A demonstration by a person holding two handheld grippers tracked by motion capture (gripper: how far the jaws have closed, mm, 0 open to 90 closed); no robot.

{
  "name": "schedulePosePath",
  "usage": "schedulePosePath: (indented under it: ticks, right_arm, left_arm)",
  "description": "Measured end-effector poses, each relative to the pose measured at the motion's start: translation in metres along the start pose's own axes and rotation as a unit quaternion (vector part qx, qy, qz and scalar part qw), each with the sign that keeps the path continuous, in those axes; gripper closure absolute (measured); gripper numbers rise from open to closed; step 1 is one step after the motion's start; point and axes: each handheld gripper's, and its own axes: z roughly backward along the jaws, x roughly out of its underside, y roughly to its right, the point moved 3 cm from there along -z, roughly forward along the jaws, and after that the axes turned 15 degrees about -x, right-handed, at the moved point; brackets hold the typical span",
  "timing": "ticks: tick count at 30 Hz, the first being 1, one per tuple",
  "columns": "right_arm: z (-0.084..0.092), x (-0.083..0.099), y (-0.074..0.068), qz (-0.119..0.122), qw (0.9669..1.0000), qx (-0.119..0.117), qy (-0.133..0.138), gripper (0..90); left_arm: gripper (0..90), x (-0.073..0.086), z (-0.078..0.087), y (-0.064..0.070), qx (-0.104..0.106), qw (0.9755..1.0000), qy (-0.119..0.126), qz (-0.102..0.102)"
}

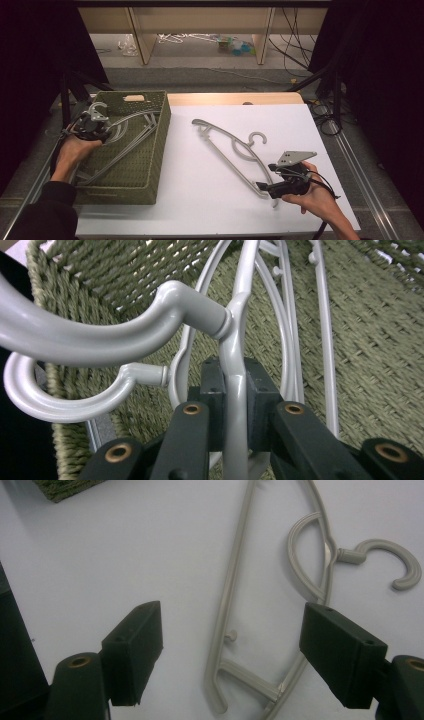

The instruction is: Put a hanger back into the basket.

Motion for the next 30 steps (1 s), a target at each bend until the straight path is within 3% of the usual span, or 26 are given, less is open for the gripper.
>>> schedulePosePath:
  ticks: [4,6,9,11,13,17,18,21,23,24,25,26,27,29,30]
  right_arm:
    - [0.001,0.001,0.001,0.000,0.9999,-0.006,-0.009,25.9]
    - [-0.001,0.001,0.001,-0.004,1.0000,0.002,-0.002,25.9]
    - [-0.001,0.001,0.001,-0.001,1.0000,0.001,-0.001,25.9]
    - [-0.001,0.000,0.000,-0.003,1.0000,0.000,-0.002,25.9]
    - [-0.001,0.000,-0.001,-0.003,1.0000,-0.001,-0.002,25.9]
    - [-0.001,0.001,0.002,-0.003,0.9999,-0.002,-0.011,25.9]
    - [-0.001,0.002,0.003,-0.005,0.9999,-0.002,-0.009,25.9]
    - [-0.002,0.003,0.003,-0.011,0.9999,-0.003,-0.011,25.9]
    - [-0.002,0.003,0.004,-0.010,0.9999,-0.002,-0.012,25.9]
    - [-0.002,0.003,0.004,-0.010,0.9999,-0.001,-0.009,25.9]
    - [-0.003,0.003,0.005,-0.008,0.9999,0.006,0.001,25.9]
    - [-0.002,0.003,0.005,-0.015,0.9999,0.006,-0.002,25.9]
    - [-0.002,0.003,0.005,-0.015,0.9999,0.006,-0.002,25.9]
    - [-0.002,0.004,0.009,-0.018,0.9998,0.009,-0.001,25.9]
    - [-0.002,0.004,0.009,-0.018,0.9998,0.009,-0.001,25.9]
  left_arm:
    - [80.6,0.004,-0.004,-0.002,-0.006,1.0000,-0.002,0.003]
    - [80.3,0.004,-0.004,-0.002,-0.010,0.9999,-0.003,0.006]
    - [73.4,0.005,-0.005,-0.002,-0.016,0.9998,-0.008,0.008]
    - [70.3,0.007,-0.004,-0.003,-0.024,0.9996,-0.011,-0.002]
    - [63.0,0.007,0.000,-0.005,-0.028,0.9995,-0.003,0.014]
    - [59.1,0.005,0.016,-0.011,-0.032,0.9984,0.025,0.039]
    - [52.3,0.004,0.021,-0.011,-0.034,0.9977,0.030,0.050]
    - [47.2,0.000,0.045,-0.012,-0.033,0.9931,0.061,0.094]
    - [42.6,-0.002,0.052,-0.010,-0.034,0.9921,0.069,0.099]
    - [40.3,-0.004,0.068,-0.004,-0.042,0.9917,0.080,0.091]
    - [37.7,-0.004,0.068,-0.004,-0.042,0.9917,0.080,0.091]
    - [36.3,-0.007,0.084,0.005,-0.016,0.9878,0.106,0.113]
    - [35.6,-0.007,0.084,0.005,-0.016,0.9878,0.106,0.113]
    - [32.8,-0.006,0.103,0.021,-0.006,0.9852,0.130,0.111]
    - [31.8,-0.006,0.103,0.021,-0.006,0.9852,0.130,0.111]
